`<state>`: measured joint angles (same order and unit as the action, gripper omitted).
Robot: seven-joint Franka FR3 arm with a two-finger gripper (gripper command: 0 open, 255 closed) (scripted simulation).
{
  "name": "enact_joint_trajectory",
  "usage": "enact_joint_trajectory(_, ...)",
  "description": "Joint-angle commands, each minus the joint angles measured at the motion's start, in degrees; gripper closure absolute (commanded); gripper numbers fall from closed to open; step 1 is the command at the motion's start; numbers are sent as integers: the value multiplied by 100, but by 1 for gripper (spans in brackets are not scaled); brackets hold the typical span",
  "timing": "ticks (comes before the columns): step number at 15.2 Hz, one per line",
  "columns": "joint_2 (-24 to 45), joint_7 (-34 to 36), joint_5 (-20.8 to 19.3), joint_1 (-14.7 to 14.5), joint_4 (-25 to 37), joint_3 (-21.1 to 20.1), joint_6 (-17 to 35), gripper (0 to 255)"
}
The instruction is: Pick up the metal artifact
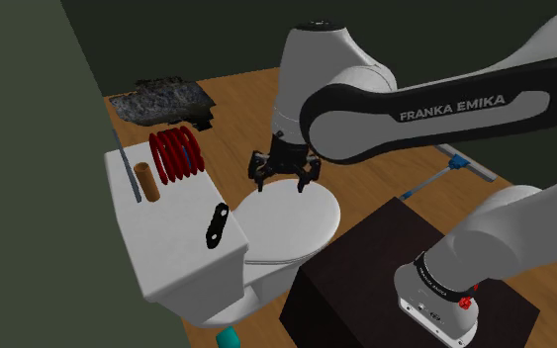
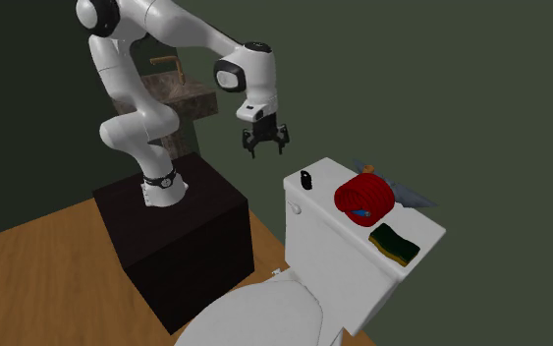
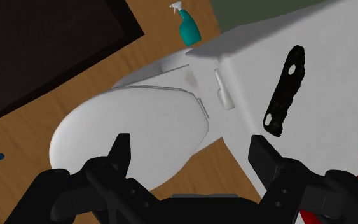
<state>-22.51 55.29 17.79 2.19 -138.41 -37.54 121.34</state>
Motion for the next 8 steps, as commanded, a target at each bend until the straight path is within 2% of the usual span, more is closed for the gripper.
enact_joint_trajectory(1, 448, 612, -195, 156, 196, -380, 281, 0)
enact_joint_trajectory(4, 1288, 1641, -816, 459, 600, -947, 638, 0)
enact_joint_trajectory(6, 1959, 2462, -1467, 610, 918, -1258, 812, 0)
enact_joint_trajectory(8, 2702, 3355, -2268, 580, 1288, -1383, 888, 0)
